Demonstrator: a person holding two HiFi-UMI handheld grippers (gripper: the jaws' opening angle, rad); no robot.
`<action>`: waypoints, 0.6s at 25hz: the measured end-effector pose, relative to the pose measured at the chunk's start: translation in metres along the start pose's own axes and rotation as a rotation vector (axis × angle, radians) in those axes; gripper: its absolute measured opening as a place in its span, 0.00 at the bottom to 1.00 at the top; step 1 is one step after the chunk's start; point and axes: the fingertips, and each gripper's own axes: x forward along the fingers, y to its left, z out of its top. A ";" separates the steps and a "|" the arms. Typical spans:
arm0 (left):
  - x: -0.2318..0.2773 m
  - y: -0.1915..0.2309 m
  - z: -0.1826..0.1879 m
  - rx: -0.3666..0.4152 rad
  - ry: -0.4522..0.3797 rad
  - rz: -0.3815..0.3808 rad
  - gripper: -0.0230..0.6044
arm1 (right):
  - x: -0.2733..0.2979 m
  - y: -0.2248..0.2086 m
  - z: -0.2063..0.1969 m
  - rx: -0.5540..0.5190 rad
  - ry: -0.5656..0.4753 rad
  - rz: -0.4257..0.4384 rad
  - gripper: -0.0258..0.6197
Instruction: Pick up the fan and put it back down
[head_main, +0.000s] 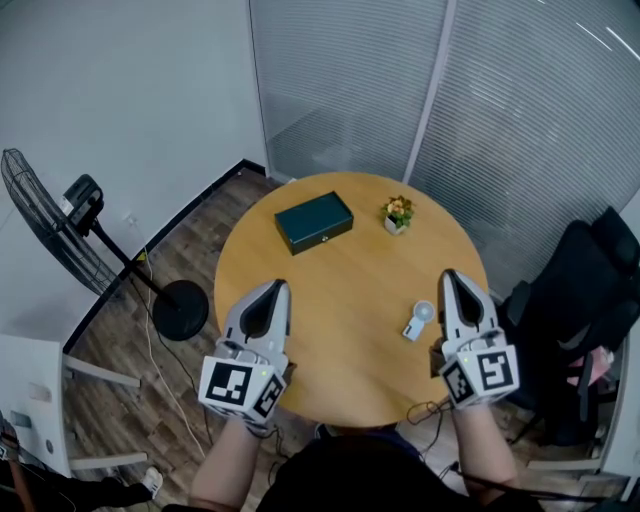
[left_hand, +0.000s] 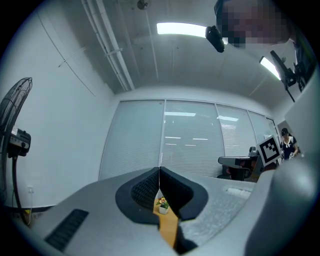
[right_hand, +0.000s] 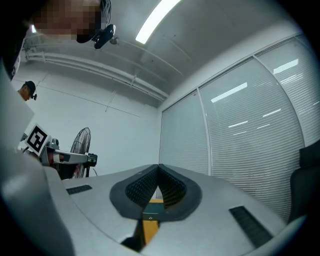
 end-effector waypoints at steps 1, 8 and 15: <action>-0.001 -0.001 0.000 -0.001 0.000 0.000 0.05 | -0.001 0.000 -0.001 0.000 0.002 0.001 0.05; -0.001 -0.002 -0.003 -0.007 0.007 0.000 0.05 | -0.003 0.001 0.000 -0.004 -0.006 0.010 0.04; -0.002 -0.007 -0.006 -0.009 0.010 -0.001 0.05 | -0.007 0.000 -0.001 -0.002 -0.006 0.005 0.04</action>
